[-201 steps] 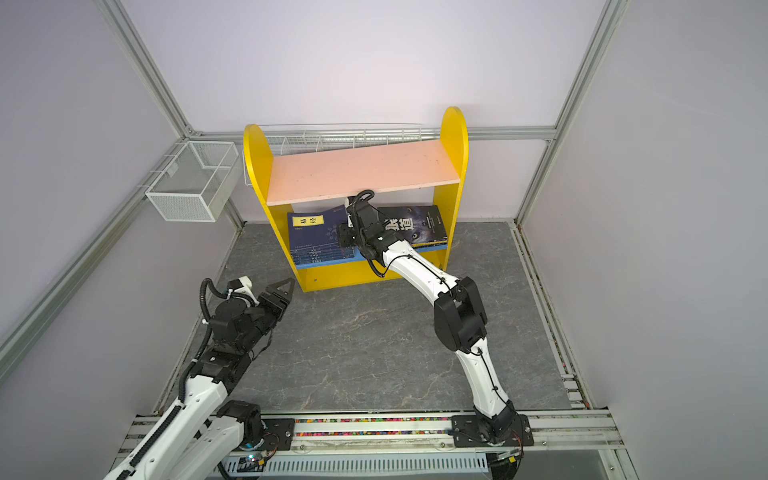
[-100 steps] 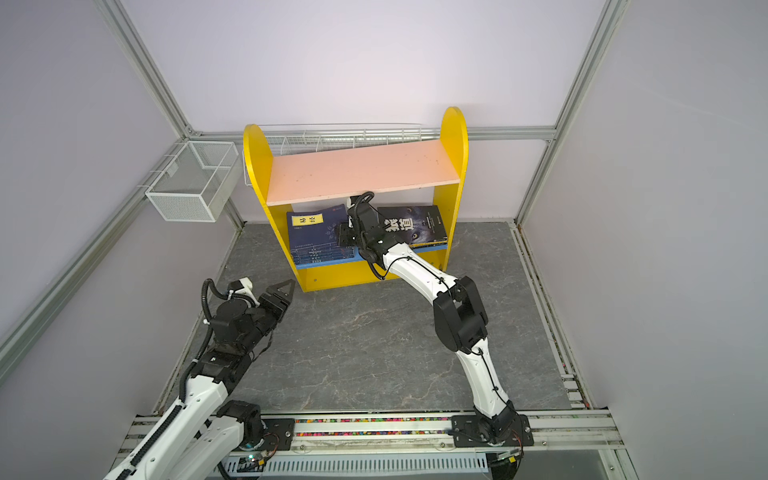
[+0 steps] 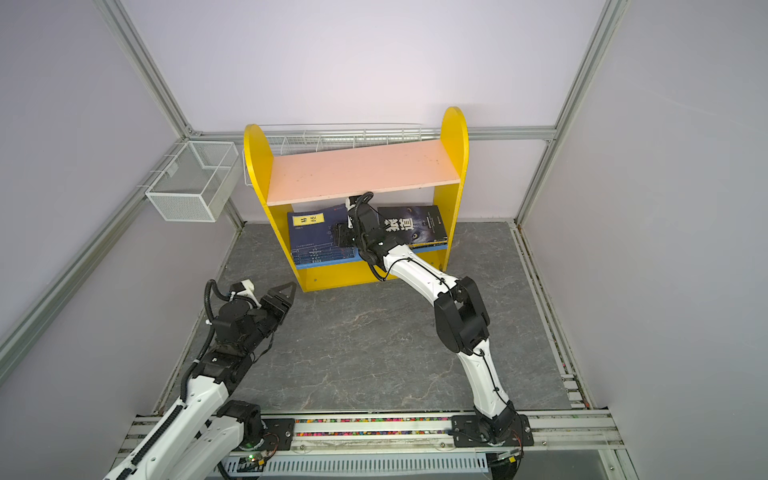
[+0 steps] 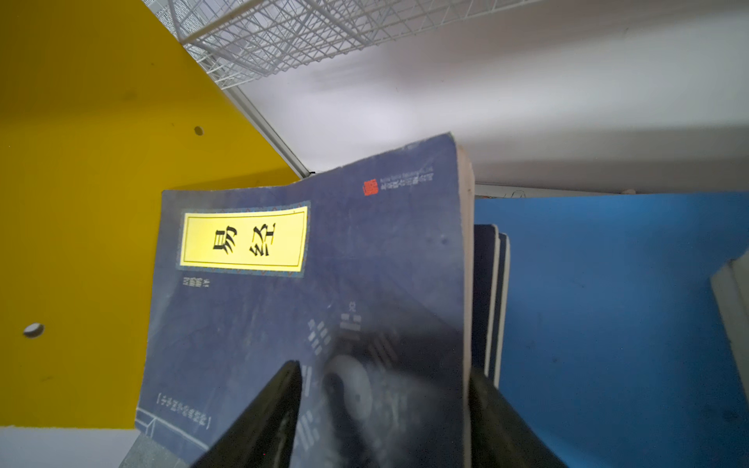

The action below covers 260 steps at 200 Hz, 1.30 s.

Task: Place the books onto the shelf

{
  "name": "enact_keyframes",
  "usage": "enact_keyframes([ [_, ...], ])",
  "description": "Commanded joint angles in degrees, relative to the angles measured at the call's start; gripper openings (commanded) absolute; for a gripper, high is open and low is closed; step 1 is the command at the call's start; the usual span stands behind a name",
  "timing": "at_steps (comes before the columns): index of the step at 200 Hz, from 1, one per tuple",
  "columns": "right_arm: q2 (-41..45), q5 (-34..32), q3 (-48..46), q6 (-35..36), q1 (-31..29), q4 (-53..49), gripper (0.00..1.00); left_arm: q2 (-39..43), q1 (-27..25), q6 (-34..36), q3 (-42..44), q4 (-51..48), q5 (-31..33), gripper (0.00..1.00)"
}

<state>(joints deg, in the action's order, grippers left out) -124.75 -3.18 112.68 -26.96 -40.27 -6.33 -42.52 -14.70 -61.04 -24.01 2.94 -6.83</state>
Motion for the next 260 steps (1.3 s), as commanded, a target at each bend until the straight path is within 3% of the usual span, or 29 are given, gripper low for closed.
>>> enact_keyframes([
  [1, 2.3, -0.4, -1.2, 1.8, 0.0, -0.7, 0.66, 0.2, -0.3, -0.6, 0.5, 0.5, 1.1, 0.65],
  [47, 2.1, 0.6, -1.7, 1.4, -0.2, -0.7, 0.65, -0.4, -0.3, 0.5, -0.2, 1.4, 1.0, 0.65],
  [80, 2.2, 1.5, -2.7, 0.4, -0.3, 0.4, 0.64, -7.3, -0.3, 2.7, -3.0, 7.1, 0.2, 0.61],
  [104, 2.7, 1.4, -3.5, 0.6, -0.3, 0.4, 0.64, -13.0, -0.3, 3.9, -5.5, 13.3, -2.1, 0.42],
  [122, 3.0, 1.2, -3.9, 0.9, -0.3, 0.3, 0.64, -17.5, -0.6, 5.4, -7.8, 17.0, -3.8, 0.19],
  [138, 3.2, 1.2, -4.0, 1.0, -0.3, 0.1, 0.64, -20.5, -1.1, 7.2, -9.5, 21.0, -5.0, 0.11],
  [168, 3.3, 1.3, -4.1, 1.0, -0.3, 0.1, 0.64, -24.7, -2.4, 10.8, -13.6, 22.1, -4.6, 0.07],
  [260, 3.5, 2.3, -4.0, 1.6, -0.3, -0.4, 0.64, -34.8, -2.6, 13.9, -20.9, 26.9, -2.0, 0.06],
])
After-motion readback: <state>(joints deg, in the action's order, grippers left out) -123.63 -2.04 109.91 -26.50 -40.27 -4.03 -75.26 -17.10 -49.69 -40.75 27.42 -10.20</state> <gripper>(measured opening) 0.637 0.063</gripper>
